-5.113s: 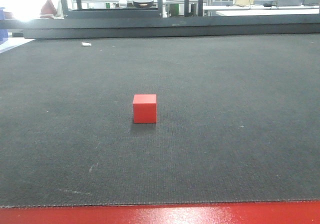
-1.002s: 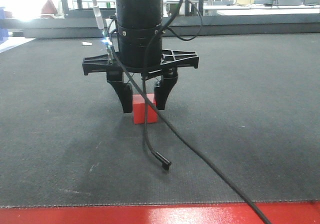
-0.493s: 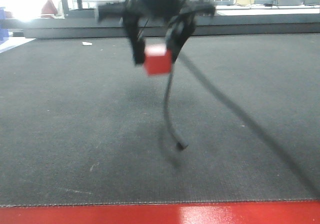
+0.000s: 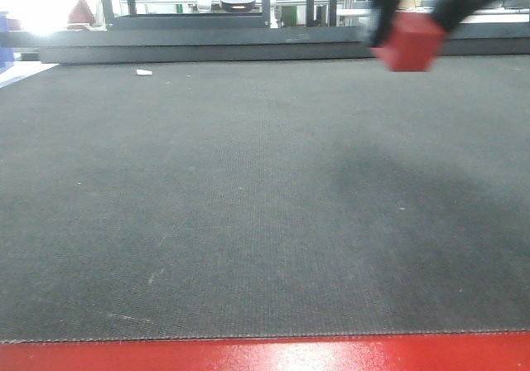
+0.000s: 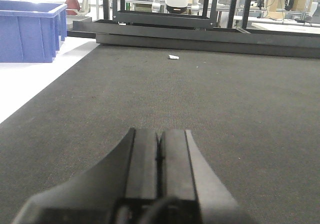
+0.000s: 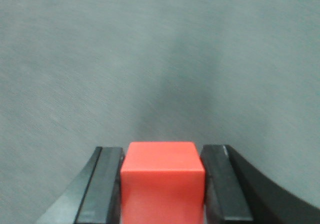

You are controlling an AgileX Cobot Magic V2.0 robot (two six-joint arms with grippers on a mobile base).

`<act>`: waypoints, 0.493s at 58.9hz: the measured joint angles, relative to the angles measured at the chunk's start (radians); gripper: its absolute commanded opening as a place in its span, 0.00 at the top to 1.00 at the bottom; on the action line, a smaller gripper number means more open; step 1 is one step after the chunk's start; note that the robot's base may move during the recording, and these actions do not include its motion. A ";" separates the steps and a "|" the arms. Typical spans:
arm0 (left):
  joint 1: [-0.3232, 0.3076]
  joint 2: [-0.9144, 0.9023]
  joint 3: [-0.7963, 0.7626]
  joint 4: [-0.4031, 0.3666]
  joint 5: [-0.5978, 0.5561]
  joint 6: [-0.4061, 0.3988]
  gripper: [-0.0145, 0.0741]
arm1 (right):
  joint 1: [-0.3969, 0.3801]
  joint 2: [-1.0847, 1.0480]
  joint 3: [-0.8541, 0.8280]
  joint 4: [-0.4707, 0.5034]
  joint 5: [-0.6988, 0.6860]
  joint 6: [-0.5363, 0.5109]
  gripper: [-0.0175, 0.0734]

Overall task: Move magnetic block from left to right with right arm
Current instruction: 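Close the right gripper on the red cube and lift it, then raise the held red cube toward the robot body with the right gripper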

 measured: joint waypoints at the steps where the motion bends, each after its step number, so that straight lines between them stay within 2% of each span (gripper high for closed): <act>1: 0.000 0.000 0.000 0.000 0.000 0.000 0.97 | -0.006 -0.018 0.022 0.000 -0.010 -0.002 0.60; 11: 0.000 0.000 0.000 0.000 0.000 0.000 0.97 | -0.055 -0.222 0.268 0.000 -0.097 -0.074 0.60; 29: 0.000 0.000 0.000 0.000 0.000 0.000 0.97 | -0.058 -0.621 0.545 0.000 -0.189 -0.122 0.60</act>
